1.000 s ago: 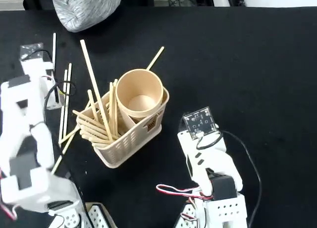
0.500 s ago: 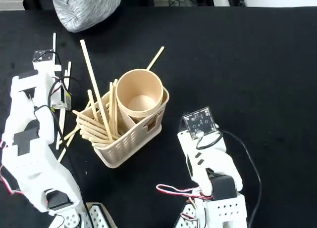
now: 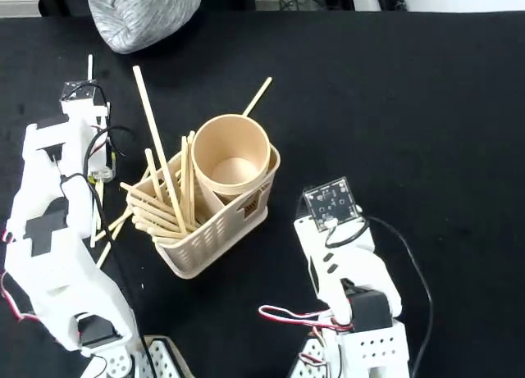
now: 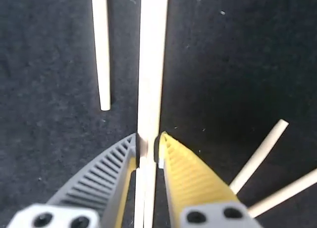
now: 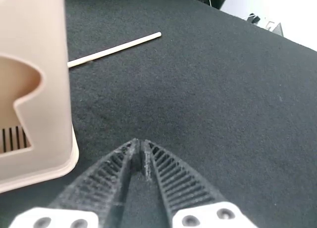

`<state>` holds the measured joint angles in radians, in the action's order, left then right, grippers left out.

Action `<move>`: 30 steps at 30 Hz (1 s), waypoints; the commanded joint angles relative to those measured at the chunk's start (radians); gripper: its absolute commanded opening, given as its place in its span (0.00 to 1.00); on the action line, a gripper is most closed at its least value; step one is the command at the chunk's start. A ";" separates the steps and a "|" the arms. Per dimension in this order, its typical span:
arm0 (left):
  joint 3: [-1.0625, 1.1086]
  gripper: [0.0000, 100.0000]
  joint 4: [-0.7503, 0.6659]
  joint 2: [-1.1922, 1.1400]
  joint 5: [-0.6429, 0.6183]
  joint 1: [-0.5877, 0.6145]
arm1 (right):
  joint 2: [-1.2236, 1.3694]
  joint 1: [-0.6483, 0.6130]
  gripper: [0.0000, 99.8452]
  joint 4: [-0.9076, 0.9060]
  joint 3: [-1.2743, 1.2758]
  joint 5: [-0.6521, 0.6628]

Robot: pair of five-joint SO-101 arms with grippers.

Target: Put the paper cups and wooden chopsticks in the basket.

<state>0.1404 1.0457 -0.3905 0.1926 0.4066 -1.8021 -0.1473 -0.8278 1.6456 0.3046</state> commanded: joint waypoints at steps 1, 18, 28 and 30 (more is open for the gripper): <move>0.007 0.03 0.025 0.120 -0.003 0.005 | -0.091 0.012 0.01 0.018 -0.024 -0.002; 0.272 0.03 -0.003 0.727 0.005 0.028 | -0.091 0.012 0.01 0.018 -0.019 -0.002; -0.050 0.15 0.087 0.319 0.002 0.117 | -0.091 0.012 0.01 0.017 -0.019 -0.002; -0.154 0.14 0.123 0.229 0.000 0.116 | -0.091 0.012 0.01 0.017 -0.021 -0.002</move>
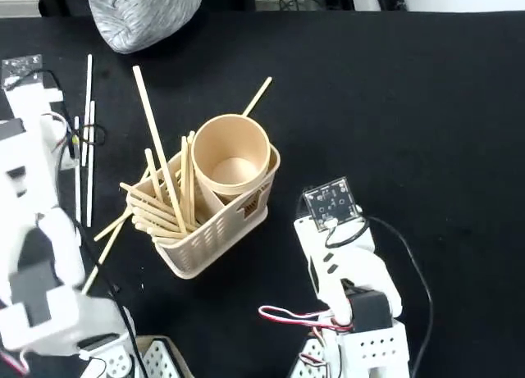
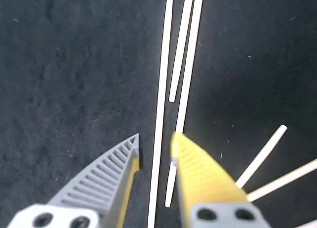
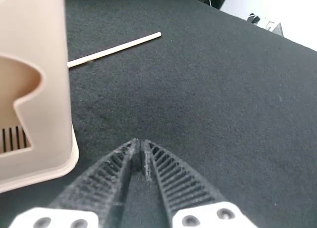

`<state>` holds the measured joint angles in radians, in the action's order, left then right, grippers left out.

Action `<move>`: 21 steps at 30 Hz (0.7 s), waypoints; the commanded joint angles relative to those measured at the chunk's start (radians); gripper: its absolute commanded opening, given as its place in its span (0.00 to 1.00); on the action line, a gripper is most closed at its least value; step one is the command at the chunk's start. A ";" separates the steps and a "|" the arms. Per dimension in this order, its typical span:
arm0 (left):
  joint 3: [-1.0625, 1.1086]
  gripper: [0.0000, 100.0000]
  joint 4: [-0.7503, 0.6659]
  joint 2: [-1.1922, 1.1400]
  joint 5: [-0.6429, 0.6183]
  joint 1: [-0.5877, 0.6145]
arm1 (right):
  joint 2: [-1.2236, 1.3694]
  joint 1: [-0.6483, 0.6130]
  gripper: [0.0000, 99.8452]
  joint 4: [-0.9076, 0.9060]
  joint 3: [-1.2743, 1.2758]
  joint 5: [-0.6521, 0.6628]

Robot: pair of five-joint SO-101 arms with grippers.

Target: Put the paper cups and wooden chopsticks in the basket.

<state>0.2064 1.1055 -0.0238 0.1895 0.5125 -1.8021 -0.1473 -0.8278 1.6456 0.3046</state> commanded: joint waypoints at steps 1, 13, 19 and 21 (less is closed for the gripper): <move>-0.274 0.13 0.081 -0.184 0.003 0.010 | -0.091 0.012 0.01 0.017 -0.021 -0.002; -0.808 0.13 0.318 -0.695 0.008 0.019 | -0.091 0.012 0.01 0.015 -0.022 -0.002; -1.086 0.13 0.456 -0.908 0.009 0.025 | -0.091 0.012 0.01 0.015 -0.022 -0.002; -1.165 0.13 0.496 -0.977 0.014 0.025 | -0.091 0.012 0.01 0.015 -0.022 -0.002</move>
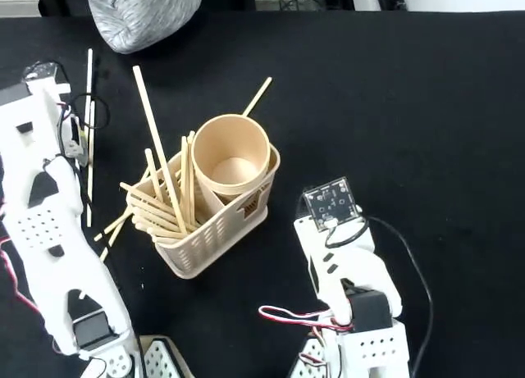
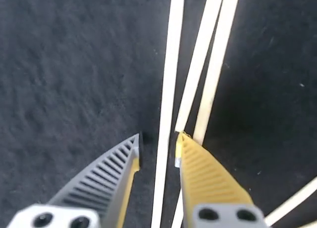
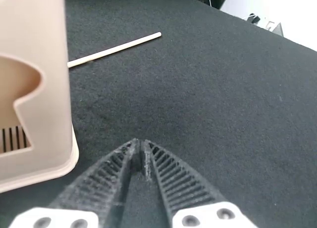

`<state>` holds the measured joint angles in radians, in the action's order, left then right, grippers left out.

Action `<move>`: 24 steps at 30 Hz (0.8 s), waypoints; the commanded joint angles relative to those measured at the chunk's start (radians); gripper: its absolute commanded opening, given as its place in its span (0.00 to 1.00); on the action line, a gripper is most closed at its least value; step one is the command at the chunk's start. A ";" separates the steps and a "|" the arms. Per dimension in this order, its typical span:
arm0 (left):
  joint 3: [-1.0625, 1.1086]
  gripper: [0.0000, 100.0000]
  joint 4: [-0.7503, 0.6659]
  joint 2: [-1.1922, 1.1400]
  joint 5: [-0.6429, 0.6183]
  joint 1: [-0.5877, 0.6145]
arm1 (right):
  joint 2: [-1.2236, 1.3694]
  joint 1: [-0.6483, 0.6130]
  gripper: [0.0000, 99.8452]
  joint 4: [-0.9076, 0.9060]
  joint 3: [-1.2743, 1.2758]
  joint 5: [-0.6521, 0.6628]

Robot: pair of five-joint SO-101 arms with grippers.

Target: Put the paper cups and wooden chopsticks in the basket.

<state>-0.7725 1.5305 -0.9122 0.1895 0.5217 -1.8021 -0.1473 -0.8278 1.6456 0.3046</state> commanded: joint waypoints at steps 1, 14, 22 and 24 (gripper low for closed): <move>-0.225 0.13 0.087 -0.124 0.017 0.015 | -0.091 0.012 0.01 0.015 -0.022 -0.002; -0.605 0.03 0.229 -0.427 0.014 0.059 | -0.091 0.012 0.01 0.017 -0.022 -0.002; -0.627 0.03 0.230 -0.348 -0.086 0.025 | -0.091 0.012 0.01 0.018 -0.021 -0.002; -0.630 0.03 0.230 -0.287 -0.137 0.015 | -0.091 0.012 0.01 0.018 -0.021 -0.002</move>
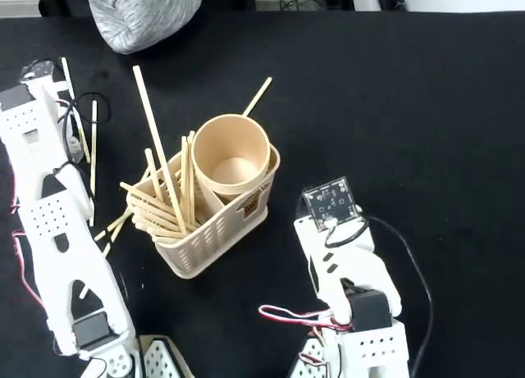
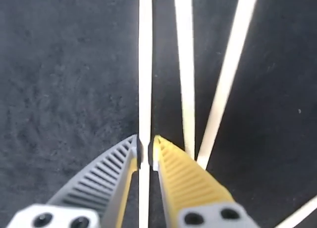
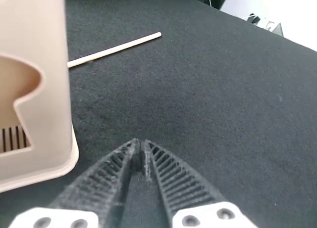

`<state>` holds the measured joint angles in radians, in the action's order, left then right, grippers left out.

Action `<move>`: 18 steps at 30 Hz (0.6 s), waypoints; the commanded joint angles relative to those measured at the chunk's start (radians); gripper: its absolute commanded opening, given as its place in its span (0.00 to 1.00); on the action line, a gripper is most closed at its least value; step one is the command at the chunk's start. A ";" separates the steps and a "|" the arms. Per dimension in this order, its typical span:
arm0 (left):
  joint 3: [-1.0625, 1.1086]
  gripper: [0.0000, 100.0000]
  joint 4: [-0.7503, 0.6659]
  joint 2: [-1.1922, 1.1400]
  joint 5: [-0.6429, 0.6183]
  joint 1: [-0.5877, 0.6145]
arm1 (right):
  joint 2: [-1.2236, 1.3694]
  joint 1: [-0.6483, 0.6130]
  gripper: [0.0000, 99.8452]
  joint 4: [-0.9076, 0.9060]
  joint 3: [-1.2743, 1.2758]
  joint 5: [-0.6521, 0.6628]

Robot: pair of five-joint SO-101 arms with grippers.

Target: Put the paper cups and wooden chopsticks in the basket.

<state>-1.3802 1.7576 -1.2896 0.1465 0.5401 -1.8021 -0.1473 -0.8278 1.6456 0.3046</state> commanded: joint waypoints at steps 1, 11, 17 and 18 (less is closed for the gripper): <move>-0.019 0.03 0.003 0.123 -0.107 -0.013 | -0.091 0.012 0.01 0.018 -0.021 -0.002; -0.018 0.03 -0.100 0.239 -0.183 -0.071 | -0.091 0.012 0.01 0.017 -0.021 -0.002; -0.018 0.03 -0.195 0.186 -0.255 -0.071 | -0.091 0.012 0.01 0.017 -0.022 -0.002; -0.018 0.03 -0.204 0.172 -0.255 -0.074 | -0.091 0.012 0.01 0.015 -0.022 -0.002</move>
<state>-1.3786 1.6042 -1.1193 -0.0806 0.4757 -1.8021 -0.1473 -0.8278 1.6456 0.3046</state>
